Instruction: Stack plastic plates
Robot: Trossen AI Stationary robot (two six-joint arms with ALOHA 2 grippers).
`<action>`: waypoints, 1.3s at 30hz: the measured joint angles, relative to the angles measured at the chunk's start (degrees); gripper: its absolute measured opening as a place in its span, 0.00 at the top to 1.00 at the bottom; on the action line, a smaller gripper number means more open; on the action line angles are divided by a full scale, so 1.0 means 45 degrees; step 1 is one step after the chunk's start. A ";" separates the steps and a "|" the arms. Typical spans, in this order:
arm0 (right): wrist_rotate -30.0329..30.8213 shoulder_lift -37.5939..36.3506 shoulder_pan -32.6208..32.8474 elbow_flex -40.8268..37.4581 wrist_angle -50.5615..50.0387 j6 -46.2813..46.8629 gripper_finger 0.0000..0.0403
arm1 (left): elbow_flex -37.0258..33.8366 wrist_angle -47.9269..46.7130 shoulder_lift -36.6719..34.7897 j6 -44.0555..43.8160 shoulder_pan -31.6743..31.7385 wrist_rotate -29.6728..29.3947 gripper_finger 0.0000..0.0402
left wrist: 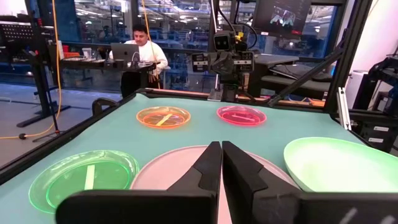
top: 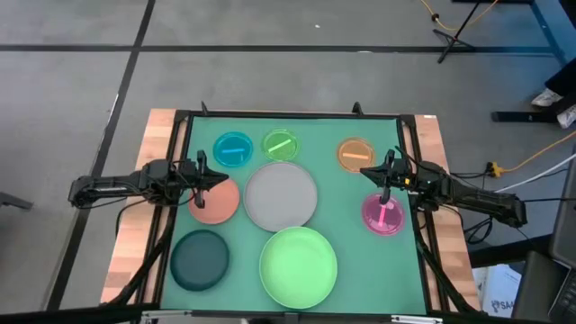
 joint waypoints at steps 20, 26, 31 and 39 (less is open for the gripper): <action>0.0005 0.0000 0.0000 0.0000 0.0050 0.0004 1.00 | -0.0005 0.0392 0.0005 0.0204 -0.0005 -0.0657 0.98; 0.0242 0.0000 0.0000 0.0000 0.0756 0.0413 1.00 | -0.0005 0.1373 0.0005 0.0048 -0.0005 -0.0694 0.98; 0.0238 0.0000 0.0000 0.0000 0.1298 0.0418 1.00 | -0.0005 0.2203 0.0403 0.0019 -0.0005 -0.0671 0.98; -0.0440 0.2068 0.0015 0.0524 0.2056 0.0505 1.00 | -0.0005 0.4785 0.2993 -0.0003 0.0000 -0.0029 0.99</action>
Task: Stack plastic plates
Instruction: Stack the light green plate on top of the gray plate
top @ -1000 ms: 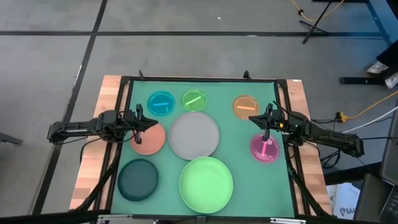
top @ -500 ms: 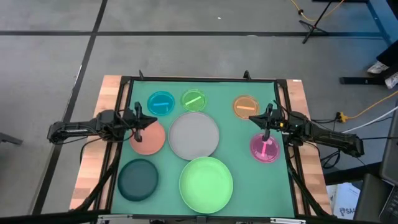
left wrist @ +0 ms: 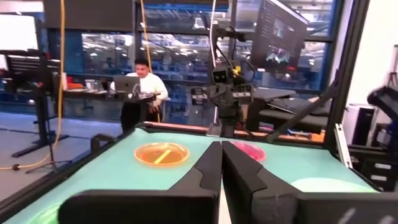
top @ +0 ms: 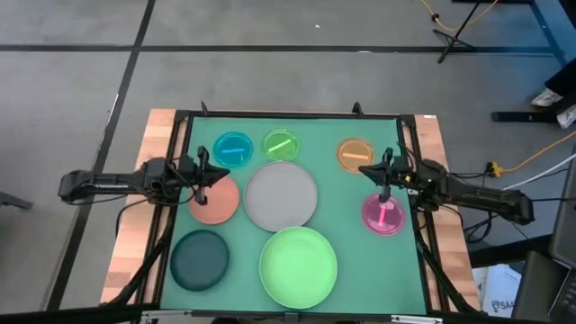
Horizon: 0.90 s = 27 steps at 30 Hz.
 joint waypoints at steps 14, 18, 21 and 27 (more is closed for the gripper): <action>0.1809 0.8284 0.4849 0.4041 0.0095 0.0474 1.00 | 0.1460 0.2713 0.5713 0.0196 -0.1602 0.0047 1.00; 0.2966 1.0732 0.6746 0.5799 -0.0685 0.1043 1.00 | 0.2000 0.3066 0.6638 0.0217 -0.2242 0.0035 1.00; 0.3097 1.2306 0.7478 0.7008 -0.1385 0.1968 1.00 | 0.2389 0.3073 0.7141 0.0216 -0.2940 0.0033 1.00; 0.2683 1.4856 0.7747 0.8597 -0.1667 0.4345 0.93 | 0.2665 0.3075 0.7865 -0.0089 -0.4407 -0.1021 1.00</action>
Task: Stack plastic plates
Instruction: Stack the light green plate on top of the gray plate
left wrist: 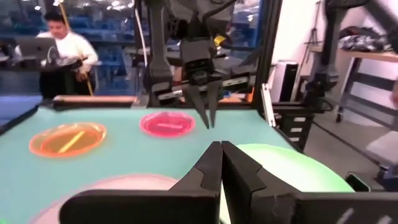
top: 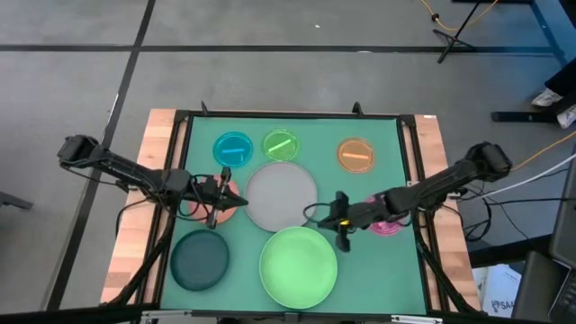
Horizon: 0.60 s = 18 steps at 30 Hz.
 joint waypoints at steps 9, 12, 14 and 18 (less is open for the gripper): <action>-0.1029 0.1944 -0.0028 0.1481 -0.2500 0.1404 0.56 | 0.0011 0.0563 0.0324 -0.0534 -0.0968 -0.1376 1.00; -0.1321 0.2424 -0.0016 0.1481 -0.2606 0.1819 0.49 | 0.0011 0.0681 0.0329 -0.0527 -0.0955 -0.1427 1.00; -0.1320 0.2742 -0.0010 0.1481 -0.2585 0.2186 0.46 | 0.0011 0.0702 0.0324 -0.0515 -0.0955 -0.1607 1.00; -0.1228 0.3326 -0.0057 0.1481 -0.2580 0.2511 0.45 | 0.0011 0.0736 0.0327 -0.0500 -0.0952 -0.1884 1.00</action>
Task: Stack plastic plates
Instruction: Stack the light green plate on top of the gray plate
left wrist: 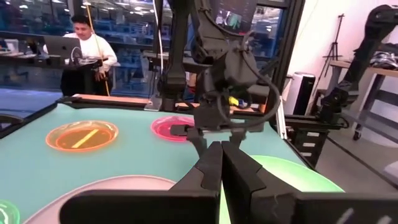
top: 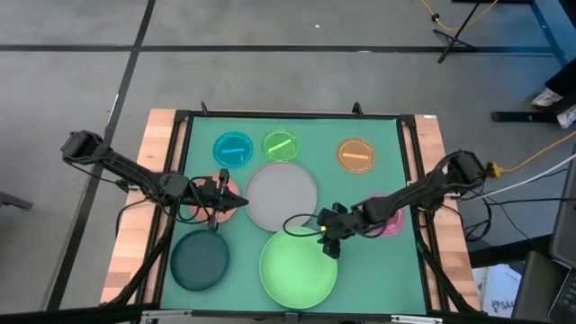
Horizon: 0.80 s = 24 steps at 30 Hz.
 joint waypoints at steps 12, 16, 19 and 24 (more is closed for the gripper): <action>-0.0112 0.0587 -0.0035 0.0000 0.0672 0.0506 0.78 | 0.0000 0.0019 0.0001 0.0015 -0.0003 -0.0015 1.00; -0.0102 0.0587 -0.0040 0.0000 0.0685 0.0648 0.94 | 0.0000 0.0019 0.0001 0.0015 -0.0002 -0.0017 1.00; -0.0162 0.0563 -0.0045 0.0000 0.0698 0.0607 0.98 | -0.0002 0.0019 0.0001 0.0015 -0.0003 -0.0015 1.00; -0.0226 0.0091 -0.0057 -0.0005 0.0612 0.0493 0.99 | -0.0005 0.0015 0.0001 0.0015 -0.0003 -0.0020 1.00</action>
